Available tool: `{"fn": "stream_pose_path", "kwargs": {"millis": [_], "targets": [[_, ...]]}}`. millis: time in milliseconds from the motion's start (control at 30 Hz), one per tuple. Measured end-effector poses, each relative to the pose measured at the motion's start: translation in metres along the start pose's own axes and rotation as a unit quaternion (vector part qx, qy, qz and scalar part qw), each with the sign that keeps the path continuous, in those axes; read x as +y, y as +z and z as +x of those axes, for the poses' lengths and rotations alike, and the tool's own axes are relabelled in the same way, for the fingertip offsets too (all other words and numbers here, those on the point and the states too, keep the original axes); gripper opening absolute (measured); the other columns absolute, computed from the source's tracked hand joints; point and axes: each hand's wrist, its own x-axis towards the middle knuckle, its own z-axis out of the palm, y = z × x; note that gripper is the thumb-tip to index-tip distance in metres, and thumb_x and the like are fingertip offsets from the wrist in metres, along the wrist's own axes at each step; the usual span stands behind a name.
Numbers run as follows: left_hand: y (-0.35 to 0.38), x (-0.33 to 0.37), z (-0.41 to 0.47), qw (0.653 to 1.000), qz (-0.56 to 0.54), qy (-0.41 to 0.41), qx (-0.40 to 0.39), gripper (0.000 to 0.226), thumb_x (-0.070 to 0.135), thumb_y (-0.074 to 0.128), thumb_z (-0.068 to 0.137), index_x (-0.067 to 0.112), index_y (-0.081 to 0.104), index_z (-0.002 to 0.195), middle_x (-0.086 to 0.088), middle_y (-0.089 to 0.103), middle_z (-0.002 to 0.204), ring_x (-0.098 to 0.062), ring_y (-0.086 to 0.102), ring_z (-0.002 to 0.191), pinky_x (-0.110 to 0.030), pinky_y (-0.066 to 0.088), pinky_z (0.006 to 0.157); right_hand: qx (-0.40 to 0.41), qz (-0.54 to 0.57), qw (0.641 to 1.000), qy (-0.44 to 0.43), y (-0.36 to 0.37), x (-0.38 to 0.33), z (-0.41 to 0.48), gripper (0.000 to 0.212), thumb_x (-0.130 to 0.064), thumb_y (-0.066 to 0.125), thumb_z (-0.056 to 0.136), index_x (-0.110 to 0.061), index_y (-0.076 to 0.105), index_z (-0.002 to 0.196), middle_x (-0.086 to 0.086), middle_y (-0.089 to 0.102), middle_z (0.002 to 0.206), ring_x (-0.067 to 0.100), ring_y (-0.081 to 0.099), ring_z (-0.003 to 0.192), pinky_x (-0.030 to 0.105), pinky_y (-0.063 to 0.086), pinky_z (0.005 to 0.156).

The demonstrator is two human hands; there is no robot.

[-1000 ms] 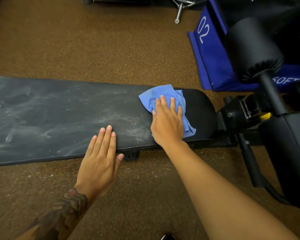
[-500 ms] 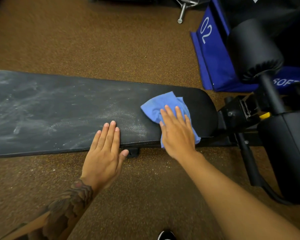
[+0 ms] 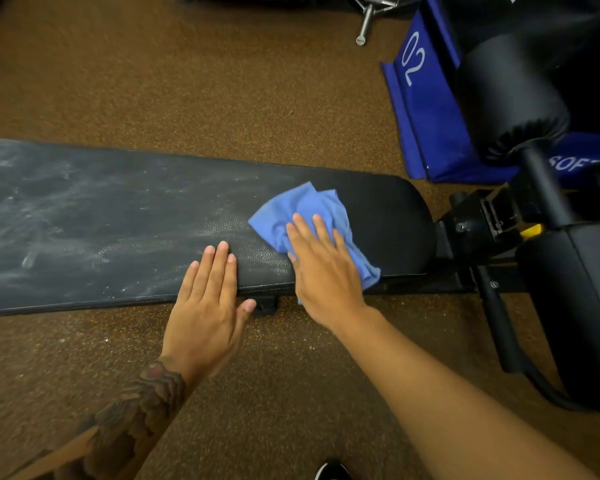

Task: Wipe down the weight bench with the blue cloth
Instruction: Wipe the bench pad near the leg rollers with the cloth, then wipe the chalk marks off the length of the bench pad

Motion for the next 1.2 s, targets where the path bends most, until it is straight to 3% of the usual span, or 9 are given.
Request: {"fn": "stream_pose_path", "kwargs": {"millis": [100,267,367,500,667,867,967,1067,1200], "targets": [[-0.001,-0.002,0.000,1.000,-0.001,0.006,0.000,0.068,0.044,0.024,0.098,-0.005,0.024,0.145,-0.021,0.015,0.156,-0.032,0.010,0.146,-0.048,0.014,0.117,-0.001,-0.022,0.999,0.025,-0.006,0.020,-0.017,0.052,-0.030,0.021,0.099,-0.011,0.039,0.144,0.004,0.034,0.153,0.027,0.022,0.144,0.049,0.023,0.115],[0.000,-0.003,0.000,1.000,0.003,0.011,0.001,0.068,0.045,0.024,0.098,-0.004,0.022,0.145,-0.021,0.013,0.156,-0.032,0.009,0.146,-0.048,0.014,0.117,-0.003,-0.061,0.992,0.109,-0.015,0.050,0.033,0.047,-0.028,0.028,0.103,-0.017,0.026,0.149,-0.001,0.019,0.159,0.026,0.006,0.147,0.044,0.010,0.117],[0.002,-0.003,0.000,1.000,0.001,0.006,0.003,0.068,0.045,0.024,0.098,-0.004,0.022,0.146,-0.020,0.014,0.156,-0.031,0.009,0.146,-0.047,0.013,0.117,0.024,-0.064,0.989,0.133,-0.014,0.044,0.076,0.045,-0.026,0.031,0.103,-0.016,0.030,0.146,0.000,0.021,0.158,0.029,0.008,0.146,0.044,0.010,0.117],[0.003,-0.003,0.002,1.000,0.007,0.007,0.004,0.068,0.044,0.025,0.098,-0.003,0.022,0.146,-0.020,0.014,0.156,-0.031,0.008,0.146,-0.047,0.013,0.118,0.012,-0.032,0.992,0.120,-0.010,0.014,0.111,0.043,-0.020,0.038,0.101,-0.014,0.035,0.143,0.002,0.021,0.158,0.028,0.010,0.145,0.043,0.009,0.116],[0.000,-0.003,0.000,1.000,0.003,0.005,-0.016,0.068,0.045,0.023,0.098,-0.003,0.022,0.146,-0.019,0.013,0.157,-0.029,0.007,0.147,-0.046,0.013,0.118,-0.011,0.010,0.997,0.072,0.004,-0.040,0.073,0.051,-0.017,0.039,0.099,-0.013,0.025,0.148,0.002,0.013,0.160,0.026,0.002,0.147,0.043,0.005,0.117],[-0.014,-0.006,-0.002,0.997,-0.067,0.009,-0.027,0.067,0.047,0.018,0.100,0.001,0.016,0.149,-0.012,0.007,0.159,-0.022,0.001,0.148,-0.037,0.004,0.119,-0.089,0.148,0.979,0.111,-0.006,-0.058,0.054,0.065,-0.046,0.029,0.101,-0.008,0.016,0.151,0.006,0.003,0.161,0.024,-0.009,0.147,0.045,-0.003,0.119],[-0.038,0.000,0.005,0.984,-0.172,-0.025,0.037,0.065,0.042,0.025,0.098,0.003,0.015,0.149,-0.008,0.007,0.159,-0.017,0.001,0.148,-0.032,0.000,0.119,-0.113,0.291,0.941,0.132,-0.030,-0.054,0.052,0.066,-0.053,0.028,0.099,-0.009,0.026,0.149,0.006,0.015,0.160,0.023,0.005,0.147,0.041,0.007,0.119],[-0.057,0.017,0.029,0.975,-0.208,-0.032,0.076,0.065,0.038,0.031,0.096,0.006,0.015,0.150,-0.005,0.008,0.159,-0.014,0.001,0.147,-0.032,0.002,0.120,-0.006,0.430,0.886,0.173,-0.047,-0.040,0.033,0.047,-0.042,0.039,0.100,-0.014,0.050,0.137,0.001,0.047,0.145,0.015,0.040,0.134,0.027,0.028,0.109],[-0.053,0.049,0.072,0.990,-0.136,0.042,0.000,0.066,0.044,0.021,0.093,0.011,0.018,0.151,-0.009,0.013,0.159,-0.024,0.005,0.147,-0.039,0.004,0.119,0.123,0.366,0.911,0.146,-0.045,-0.013,-0.008,0.044,-0.041,0.043,0.098,-0.014,0.056,0.130,-0.001,0.057,0.134,0.010,0.048,0.124,0.029,0.037,0.106]]}}
